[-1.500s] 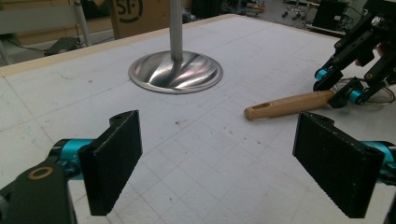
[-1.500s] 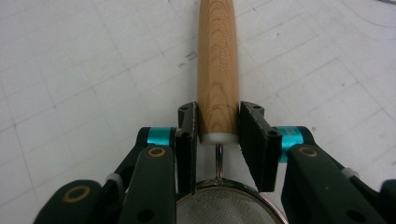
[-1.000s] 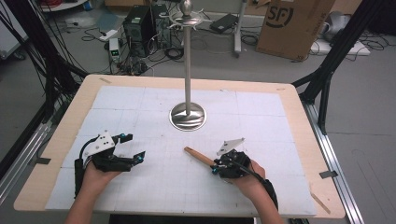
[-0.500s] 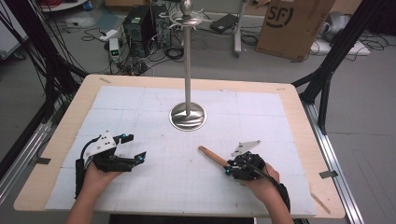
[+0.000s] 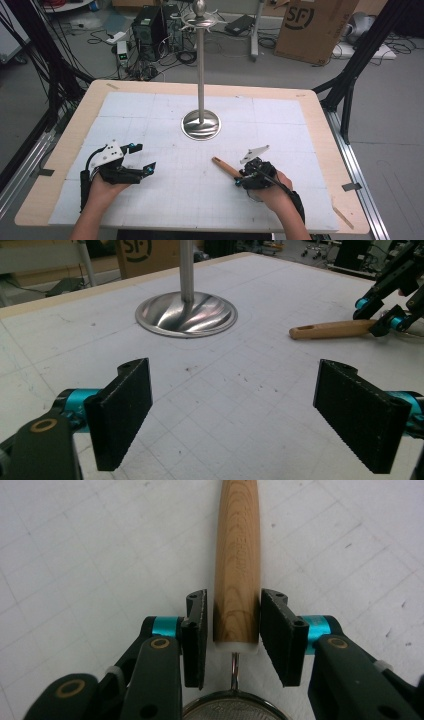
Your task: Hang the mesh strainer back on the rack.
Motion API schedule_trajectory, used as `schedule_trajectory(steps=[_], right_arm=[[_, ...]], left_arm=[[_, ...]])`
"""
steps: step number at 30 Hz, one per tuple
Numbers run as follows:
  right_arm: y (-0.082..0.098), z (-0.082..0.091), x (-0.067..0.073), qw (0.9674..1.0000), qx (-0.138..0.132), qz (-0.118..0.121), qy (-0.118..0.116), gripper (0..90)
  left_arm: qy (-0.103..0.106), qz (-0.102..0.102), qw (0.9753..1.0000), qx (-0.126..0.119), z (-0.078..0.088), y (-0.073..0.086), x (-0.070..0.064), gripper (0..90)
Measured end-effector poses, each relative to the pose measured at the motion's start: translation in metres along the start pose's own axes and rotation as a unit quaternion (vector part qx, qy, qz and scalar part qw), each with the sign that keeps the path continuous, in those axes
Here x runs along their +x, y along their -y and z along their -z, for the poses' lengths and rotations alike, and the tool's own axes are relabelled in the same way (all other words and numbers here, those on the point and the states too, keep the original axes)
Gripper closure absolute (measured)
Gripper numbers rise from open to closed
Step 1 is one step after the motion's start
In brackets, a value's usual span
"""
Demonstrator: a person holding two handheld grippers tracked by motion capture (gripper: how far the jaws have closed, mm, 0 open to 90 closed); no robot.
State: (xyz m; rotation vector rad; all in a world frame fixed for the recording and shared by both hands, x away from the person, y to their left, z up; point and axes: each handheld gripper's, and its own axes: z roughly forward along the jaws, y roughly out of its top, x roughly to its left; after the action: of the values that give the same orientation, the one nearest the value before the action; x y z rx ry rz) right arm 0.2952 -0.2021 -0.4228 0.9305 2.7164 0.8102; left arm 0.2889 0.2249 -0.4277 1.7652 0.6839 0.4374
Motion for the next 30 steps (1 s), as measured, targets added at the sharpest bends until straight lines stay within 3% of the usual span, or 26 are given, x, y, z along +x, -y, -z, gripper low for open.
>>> schedule_trajectory(steps=[12, 18, 30], right_arm=[[-0.0056, -0.0024, -0.0002, 0.9995, 0.032, -0.005, -0.004, 61.1], [-0.0072, -0.0032, 0.0027, 0.9995, 0.032, 0.008, 0.001, 65.3], [-0.0090, -0.0043, 0.0045, 0.9993, 0.036, 0.005, 0.005, 66.1]], left_arm=[[0.000, 0.000, 1.0000, 0.000, -0.0015, 0.0002, -0.0010, 16.3], [0.001, 0.000, 1.0000, 0.001, -0.0009, 0.0001, -0.0005, 16.3], [0.002, 0.000, 1.0000, 0.000, -0.0014, 0.0002, -0.0010, 16.4]])
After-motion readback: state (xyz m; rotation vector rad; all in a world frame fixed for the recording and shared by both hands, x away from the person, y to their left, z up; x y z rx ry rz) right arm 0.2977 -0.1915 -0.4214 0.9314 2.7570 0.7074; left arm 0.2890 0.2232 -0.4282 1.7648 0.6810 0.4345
